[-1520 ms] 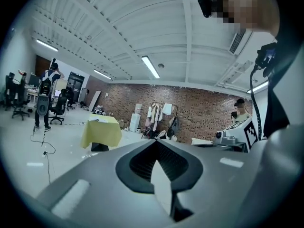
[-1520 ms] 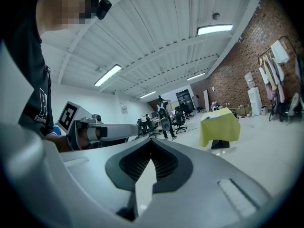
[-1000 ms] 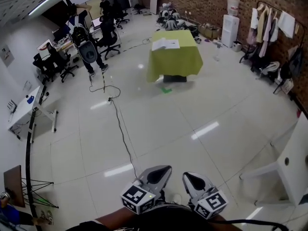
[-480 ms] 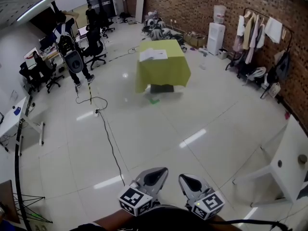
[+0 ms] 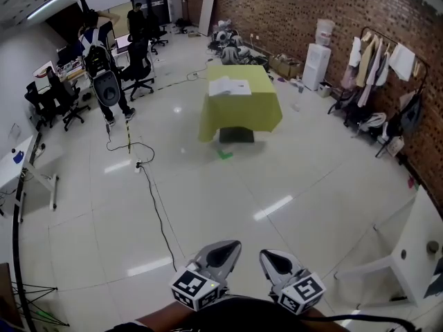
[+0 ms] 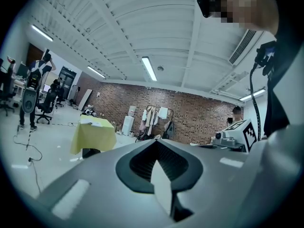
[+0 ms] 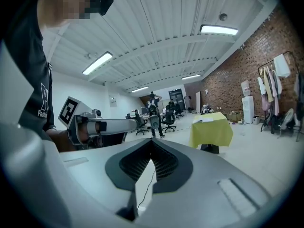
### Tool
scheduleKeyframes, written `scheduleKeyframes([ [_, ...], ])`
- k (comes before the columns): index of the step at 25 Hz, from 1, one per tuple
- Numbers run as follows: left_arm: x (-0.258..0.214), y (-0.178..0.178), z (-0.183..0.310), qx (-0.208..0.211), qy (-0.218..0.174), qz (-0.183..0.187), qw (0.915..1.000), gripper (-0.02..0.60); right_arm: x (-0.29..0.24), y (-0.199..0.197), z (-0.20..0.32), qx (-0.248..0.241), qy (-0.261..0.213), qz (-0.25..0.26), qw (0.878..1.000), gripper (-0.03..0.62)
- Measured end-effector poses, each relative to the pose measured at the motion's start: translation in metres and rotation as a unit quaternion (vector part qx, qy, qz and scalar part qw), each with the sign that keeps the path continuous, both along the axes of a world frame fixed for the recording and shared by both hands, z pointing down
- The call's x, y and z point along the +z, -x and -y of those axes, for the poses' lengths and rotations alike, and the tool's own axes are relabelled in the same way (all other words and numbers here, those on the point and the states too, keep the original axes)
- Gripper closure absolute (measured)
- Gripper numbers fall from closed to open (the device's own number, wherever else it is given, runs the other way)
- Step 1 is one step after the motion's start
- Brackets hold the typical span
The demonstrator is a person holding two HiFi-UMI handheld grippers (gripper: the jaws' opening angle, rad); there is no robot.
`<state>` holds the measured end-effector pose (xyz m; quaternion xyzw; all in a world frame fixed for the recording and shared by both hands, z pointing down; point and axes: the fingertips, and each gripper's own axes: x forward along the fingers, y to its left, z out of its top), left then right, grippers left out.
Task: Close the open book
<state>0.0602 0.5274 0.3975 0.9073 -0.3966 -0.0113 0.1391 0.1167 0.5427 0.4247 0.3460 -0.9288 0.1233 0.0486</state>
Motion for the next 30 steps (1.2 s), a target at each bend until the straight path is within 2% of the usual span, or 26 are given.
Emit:
scheduleKeyframes([
  [7,0.010,0.051,0.039,0.012,-0.001,0.006,0.9999,0.574,0.005,0.050,0.040,0.010,-0.003,-0.004,1.000,0.586],
  [11,0.014,0.068,0.057,0.014,0.003,0.004,0.9999,0.575,0.005,0.064,0.054,0.011,0.000,-0.011,1.000,0.586],
  [21,0.019,0.083,0.081,0.007,0.015,-0.006,0.9998,0.574,0.006,0.082,0.083,0.000,0.007,-0.018,1.000,0.586],
  [30,0.016,0.080,0.114,-0.031,0.016,0.011,0.9993,0.574,0.000,0.086,0.123,-0.052,-0.005,-0.009,0.999,0.586],
])
